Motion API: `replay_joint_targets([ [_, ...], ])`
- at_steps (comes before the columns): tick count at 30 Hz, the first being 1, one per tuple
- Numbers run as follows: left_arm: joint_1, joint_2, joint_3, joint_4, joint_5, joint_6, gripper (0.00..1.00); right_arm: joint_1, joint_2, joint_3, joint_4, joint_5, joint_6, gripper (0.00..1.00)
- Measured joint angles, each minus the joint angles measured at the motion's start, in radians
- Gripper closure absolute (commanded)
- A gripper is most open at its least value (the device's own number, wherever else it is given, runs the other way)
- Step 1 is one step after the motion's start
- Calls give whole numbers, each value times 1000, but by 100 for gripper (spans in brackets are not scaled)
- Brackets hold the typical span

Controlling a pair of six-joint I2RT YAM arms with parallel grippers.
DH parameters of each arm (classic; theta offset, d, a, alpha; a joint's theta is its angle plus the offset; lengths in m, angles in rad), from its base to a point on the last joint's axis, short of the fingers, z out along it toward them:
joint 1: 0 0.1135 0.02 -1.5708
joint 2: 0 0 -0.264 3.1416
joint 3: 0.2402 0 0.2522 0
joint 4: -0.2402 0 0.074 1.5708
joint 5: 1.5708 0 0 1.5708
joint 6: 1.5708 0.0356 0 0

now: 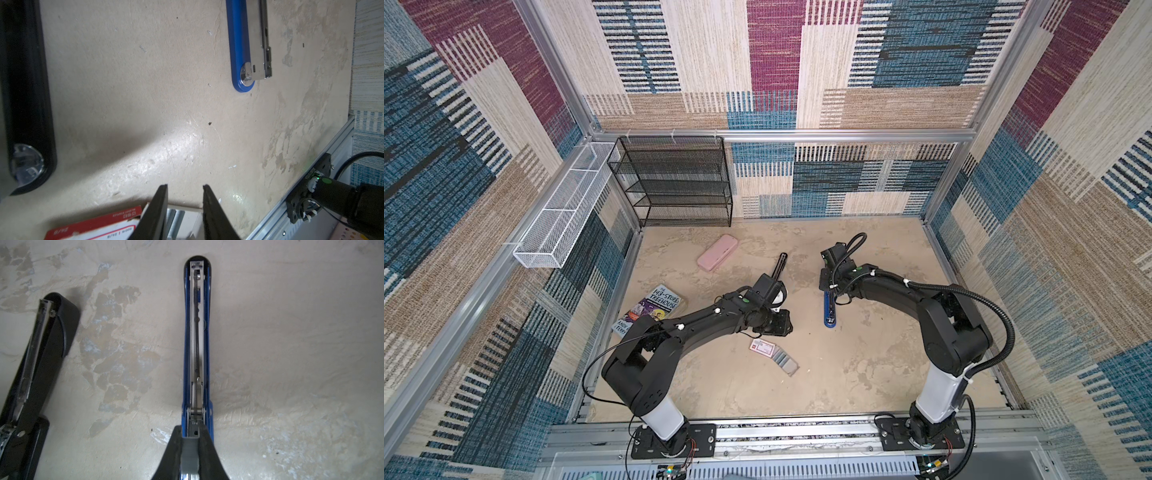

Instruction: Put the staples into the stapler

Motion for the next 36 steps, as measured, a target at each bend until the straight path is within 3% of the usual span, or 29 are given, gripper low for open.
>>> replay_joint_targets([
  [30,0,0,-4,0,0,-7,68,20,13,-17,-7,26,-14,85],
  [36,0,-1,-4,0,0,-8,68,35,-1,-27,-8,34,-13,79],
])
